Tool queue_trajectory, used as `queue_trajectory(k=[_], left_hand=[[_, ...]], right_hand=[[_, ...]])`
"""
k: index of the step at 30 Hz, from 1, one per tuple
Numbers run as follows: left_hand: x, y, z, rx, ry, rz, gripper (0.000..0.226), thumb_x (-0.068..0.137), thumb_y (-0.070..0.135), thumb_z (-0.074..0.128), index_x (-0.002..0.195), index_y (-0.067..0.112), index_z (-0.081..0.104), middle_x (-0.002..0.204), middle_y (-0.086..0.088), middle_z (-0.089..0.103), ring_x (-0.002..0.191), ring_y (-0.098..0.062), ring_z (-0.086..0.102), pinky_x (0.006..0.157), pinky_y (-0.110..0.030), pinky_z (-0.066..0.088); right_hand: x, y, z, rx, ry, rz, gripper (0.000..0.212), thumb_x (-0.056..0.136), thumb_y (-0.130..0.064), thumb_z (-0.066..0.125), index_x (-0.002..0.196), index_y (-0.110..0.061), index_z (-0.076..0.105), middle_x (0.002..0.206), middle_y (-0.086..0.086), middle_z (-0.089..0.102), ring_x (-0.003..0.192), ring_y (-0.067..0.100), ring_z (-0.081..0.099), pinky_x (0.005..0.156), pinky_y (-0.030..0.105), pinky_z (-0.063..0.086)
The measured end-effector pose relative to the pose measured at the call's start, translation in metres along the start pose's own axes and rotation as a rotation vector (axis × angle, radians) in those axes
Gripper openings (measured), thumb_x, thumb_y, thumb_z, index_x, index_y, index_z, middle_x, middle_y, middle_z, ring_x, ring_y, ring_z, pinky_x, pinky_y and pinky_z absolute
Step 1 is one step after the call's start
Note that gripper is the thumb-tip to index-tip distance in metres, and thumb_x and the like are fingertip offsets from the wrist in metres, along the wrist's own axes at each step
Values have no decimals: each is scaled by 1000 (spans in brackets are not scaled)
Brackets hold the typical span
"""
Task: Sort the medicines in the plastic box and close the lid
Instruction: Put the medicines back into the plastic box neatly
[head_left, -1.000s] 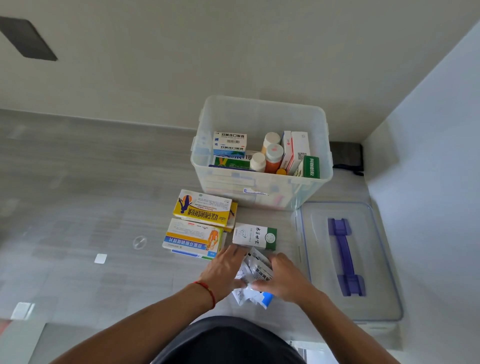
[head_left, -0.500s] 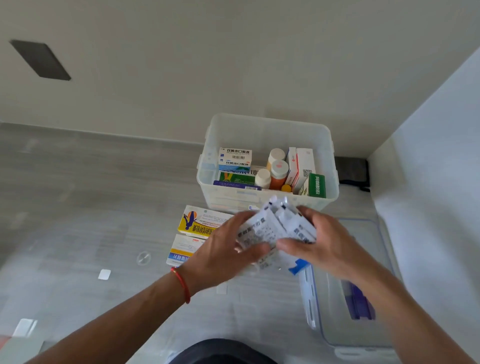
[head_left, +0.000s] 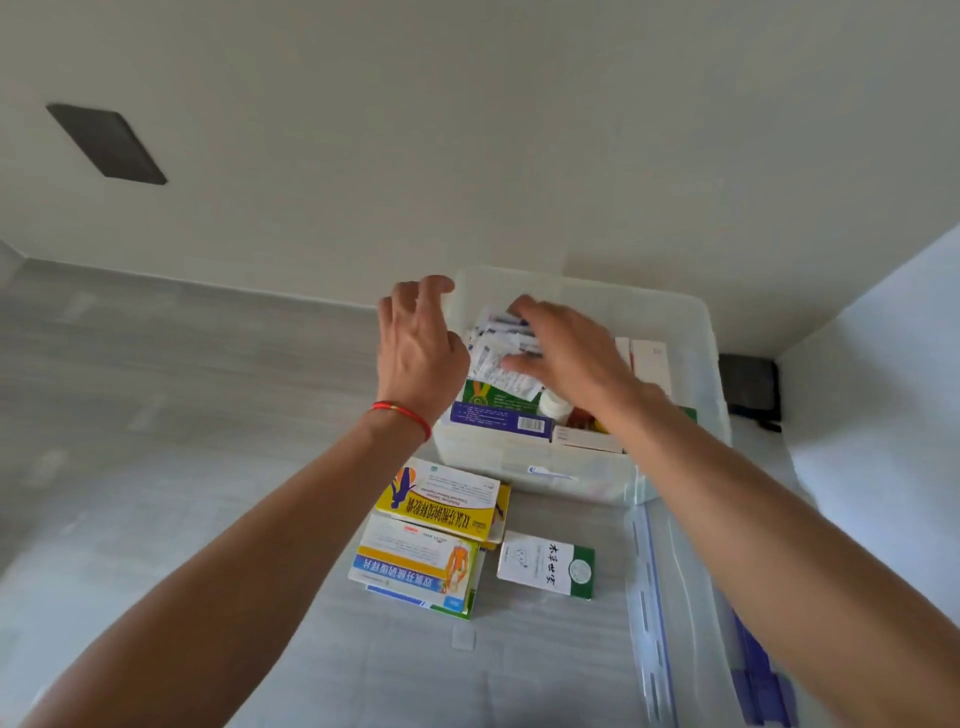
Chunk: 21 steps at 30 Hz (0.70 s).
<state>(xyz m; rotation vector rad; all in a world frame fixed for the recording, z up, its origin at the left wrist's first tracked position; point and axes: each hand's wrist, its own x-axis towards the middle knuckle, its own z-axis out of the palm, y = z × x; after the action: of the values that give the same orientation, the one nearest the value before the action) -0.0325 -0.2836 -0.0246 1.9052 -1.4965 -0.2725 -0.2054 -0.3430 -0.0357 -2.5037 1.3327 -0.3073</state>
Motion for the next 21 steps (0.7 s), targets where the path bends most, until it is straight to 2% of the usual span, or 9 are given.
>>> queue_trajectory(k=[2,6,9,11,14,17,21], left_hand=[[2,-9,17,39,-8,-48,52,80,-3,45,130,7,51,119,-18,56,108,-35,47,87,-31,34],[7,-20,33,30,-11,-97,36,93,10,44,128,6,48,112,-18,60,103,-32,50,96,-40,36],[6,-22,34,16,0,-90,34,94,12,43,127,6,49,113,-17,60,102,-31,50,94,-41,37],[5,-21,33,-22,8,-105,33,95,13,44,127,6,50,114,-17,60,103,-31,50,94,-42,39],[4,-20,32,-49,12,-125,33,96,14,43,127,5,49,114,-18,60,103,-31,50,94,-43,40],[4,-19,33,-48,12,-123,32,96,13,43,126,4,50,113,-18,61,99,-29,48,93,-42,39],[5,-22,34,-54,-10,-165,32,96,16,43,127,7,50,111,-18,60,101,-31,48,88,-38,37]], right_hand=[[13,-4,29,-105,-73,-29,47,91,-42,72,127,-21,51,110,4,69,95,24,64,78,41,56],[37,-5,56,-182,-180,-34,42,92,-36,69,125,-16,51,107,8,68,102,32,64,77,40,49],[41,1,62,-157,-161,-31,40,93,-35,70,123,-15,52,103,7,69,97,31,65,78,42,53],[40,6,63,-143,-88,-52,38,93,-35,71,122,-18,52,99,5,68,92,27,64,78,44,55],[38,12,61,-106,-40,-83,41,93,-36,72,124,-20,50,102,4,67,91,23,62,78,45,57],[34,11,65,-106,-90,-118,39,93,-36,71,121,-19,50,103,5,66,92,23,62,80,45,57],[30,10,66,-78,-258,-89,35,93,-41,70,113,-17,53,109,3,69,93,25,66,80,43,56]])
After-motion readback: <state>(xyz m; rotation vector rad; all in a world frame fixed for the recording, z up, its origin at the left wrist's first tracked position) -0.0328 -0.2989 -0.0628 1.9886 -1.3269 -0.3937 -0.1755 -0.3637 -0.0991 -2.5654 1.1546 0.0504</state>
